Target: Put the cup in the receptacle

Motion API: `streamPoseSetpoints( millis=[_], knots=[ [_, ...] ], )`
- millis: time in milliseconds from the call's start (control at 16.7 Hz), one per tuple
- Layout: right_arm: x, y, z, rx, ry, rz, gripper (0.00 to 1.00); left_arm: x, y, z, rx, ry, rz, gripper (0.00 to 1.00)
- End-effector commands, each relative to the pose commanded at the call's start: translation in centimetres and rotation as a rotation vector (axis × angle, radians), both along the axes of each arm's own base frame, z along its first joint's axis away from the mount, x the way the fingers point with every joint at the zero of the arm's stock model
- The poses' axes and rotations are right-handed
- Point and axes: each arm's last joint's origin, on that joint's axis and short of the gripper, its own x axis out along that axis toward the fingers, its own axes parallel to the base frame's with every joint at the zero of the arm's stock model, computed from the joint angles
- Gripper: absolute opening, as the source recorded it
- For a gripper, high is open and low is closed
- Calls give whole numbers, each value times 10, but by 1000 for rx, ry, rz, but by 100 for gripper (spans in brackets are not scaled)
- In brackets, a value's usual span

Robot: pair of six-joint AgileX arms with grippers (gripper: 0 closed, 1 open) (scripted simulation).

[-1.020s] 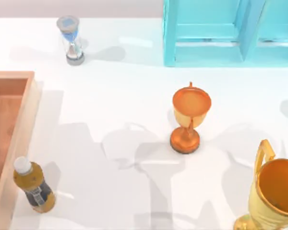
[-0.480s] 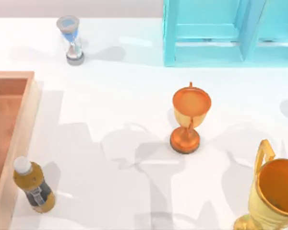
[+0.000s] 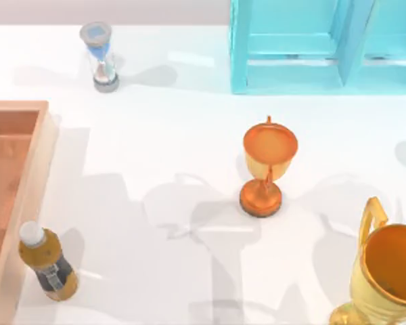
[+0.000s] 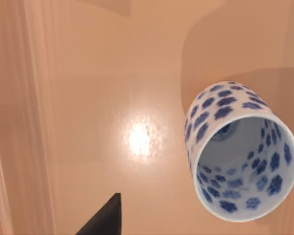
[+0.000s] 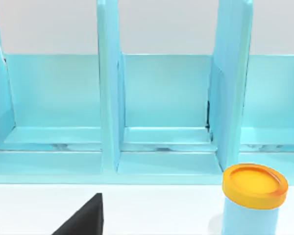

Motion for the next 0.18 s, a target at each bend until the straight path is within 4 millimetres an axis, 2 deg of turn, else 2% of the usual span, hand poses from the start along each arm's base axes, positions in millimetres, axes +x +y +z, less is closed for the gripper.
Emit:
streamPoseSetpoints(
  millis=[180],
  knots=[
    [0, 0, 0, 0, 0, 0, 100, 0, 0, 0, 0, 0, 0, 100]
  ],
)
